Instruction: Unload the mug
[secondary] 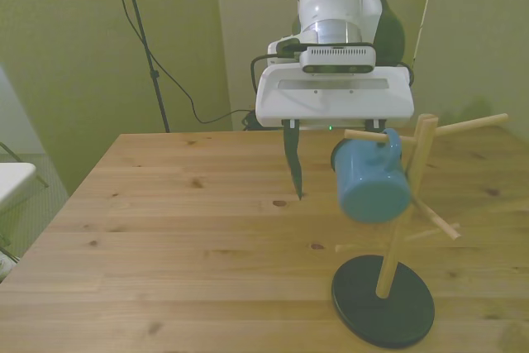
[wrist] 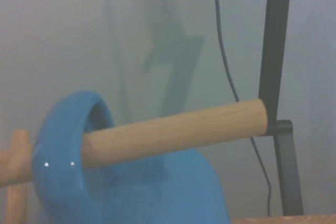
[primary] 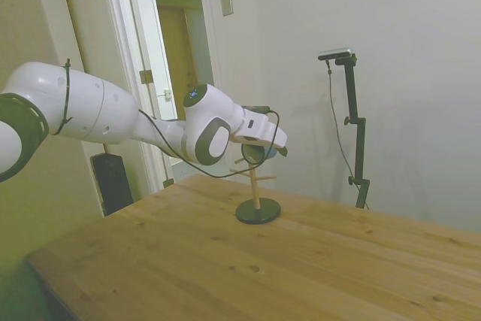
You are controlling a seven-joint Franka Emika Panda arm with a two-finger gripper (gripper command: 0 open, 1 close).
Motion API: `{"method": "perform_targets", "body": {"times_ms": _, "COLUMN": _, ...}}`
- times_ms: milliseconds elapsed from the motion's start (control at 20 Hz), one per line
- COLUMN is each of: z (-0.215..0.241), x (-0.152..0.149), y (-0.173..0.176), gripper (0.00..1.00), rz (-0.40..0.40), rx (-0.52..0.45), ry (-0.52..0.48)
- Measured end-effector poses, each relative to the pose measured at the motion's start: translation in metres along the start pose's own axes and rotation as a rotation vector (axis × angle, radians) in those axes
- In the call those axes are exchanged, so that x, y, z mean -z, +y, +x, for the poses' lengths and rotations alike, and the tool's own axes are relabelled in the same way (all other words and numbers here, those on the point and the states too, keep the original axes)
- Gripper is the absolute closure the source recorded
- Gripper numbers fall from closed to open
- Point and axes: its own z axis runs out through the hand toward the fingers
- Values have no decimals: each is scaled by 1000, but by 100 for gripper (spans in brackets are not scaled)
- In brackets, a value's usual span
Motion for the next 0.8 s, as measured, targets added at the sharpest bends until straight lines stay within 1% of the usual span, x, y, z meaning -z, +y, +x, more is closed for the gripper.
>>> {"method": "perform_targets", "body": {"times_ms": 350, "z": 1, "x": 2, "y": 1, "gripper": 100, "rz": 14, "rx": 12, "ry": -11}}
{"method": "perform_targets", "body": {"times_ms": 800, "z": -3, "x": 15, "y": -2, "gripper": 100, "rz": 26, "rx": 33, "ry": -18}}
